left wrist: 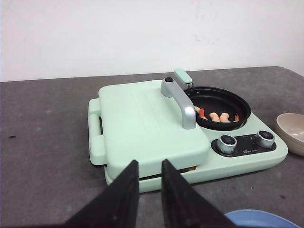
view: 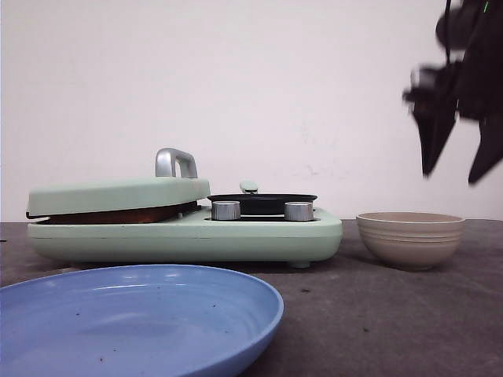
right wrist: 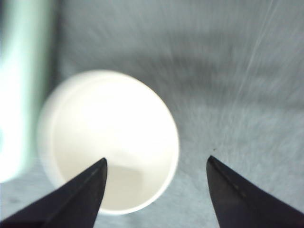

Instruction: Make breakfast with bread and shrimp

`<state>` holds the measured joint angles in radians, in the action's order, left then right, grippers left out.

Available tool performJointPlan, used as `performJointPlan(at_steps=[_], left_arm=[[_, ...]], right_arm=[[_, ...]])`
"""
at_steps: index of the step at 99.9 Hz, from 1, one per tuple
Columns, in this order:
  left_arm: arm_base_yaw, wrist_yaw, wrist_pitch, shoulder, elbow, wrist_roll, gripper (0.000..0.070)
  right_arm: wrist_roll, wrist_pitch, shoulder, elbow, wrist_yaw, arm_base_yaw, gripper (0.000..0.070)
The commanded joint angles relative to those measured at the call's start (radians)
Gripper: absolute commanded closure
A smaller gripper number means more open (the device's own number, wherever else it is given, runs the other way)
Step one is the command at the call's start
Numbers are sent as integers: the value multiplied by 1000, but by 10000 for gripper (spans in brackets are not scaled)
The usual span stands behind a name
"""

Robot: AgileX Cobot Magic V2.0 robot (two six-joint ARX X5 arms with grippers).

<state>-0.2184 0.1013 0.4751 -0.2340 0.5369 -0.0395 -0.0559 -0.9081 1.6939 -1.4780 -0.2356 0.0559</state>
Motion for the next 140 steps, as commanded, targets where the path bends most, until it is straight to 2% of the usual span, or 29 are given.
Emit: performJointPlan(at_steps=[1, 19, 37, 47, 62, 66, 74, 81, 98, 118, 130, 140], left_arm=[[-2, -4, -4, 1, 2, 7, 674], [-2, 1, 2, 1, 2, -3, 674], [-2, 4, 5, 1, 2, -8, 674], [-2, 4, 5, 1, 2, -23, 673], [-2, 13, 5, 1, 2, -29, 669], [-2, 22, 5, 1, 2, -30, 655], [-2, 38, 5, 1, 2, -35, 597], [-2, 41, 5, 1, 2, -56, 535], [-2, 64, 3, 1, 2, -100, 456], [-2, 65, 3, 1, 2, -116, 456], [-2, 67, 5, 1, 2, -131, 456], [-2, 68, 5, 1, 2, -137, 458]], right_arm=[[9, 19, -35, -16, -36, 1, 290], [8, 95, -215, -16, -140, 3, 290], [25, 121, -379, -16, -171, 44, 290], [38, 105, -457, -15, -219, 77, 290], [56, 108, -552, -14, -220, 151, 308], [62, 106, -568, -14, -220, 174, 359], [77, 92, -593, -14, -220, 214, 571], [86, 83, -612, -6, -217, 243, 700], [87, 165, -694, 125, -204, 314, 700], [60, 375, -862, 427, -90, 373, 700], [15, 513, -969, 596, -74, 382, 700], [-18, 575, -1047, 714, -70, 383, 700]])
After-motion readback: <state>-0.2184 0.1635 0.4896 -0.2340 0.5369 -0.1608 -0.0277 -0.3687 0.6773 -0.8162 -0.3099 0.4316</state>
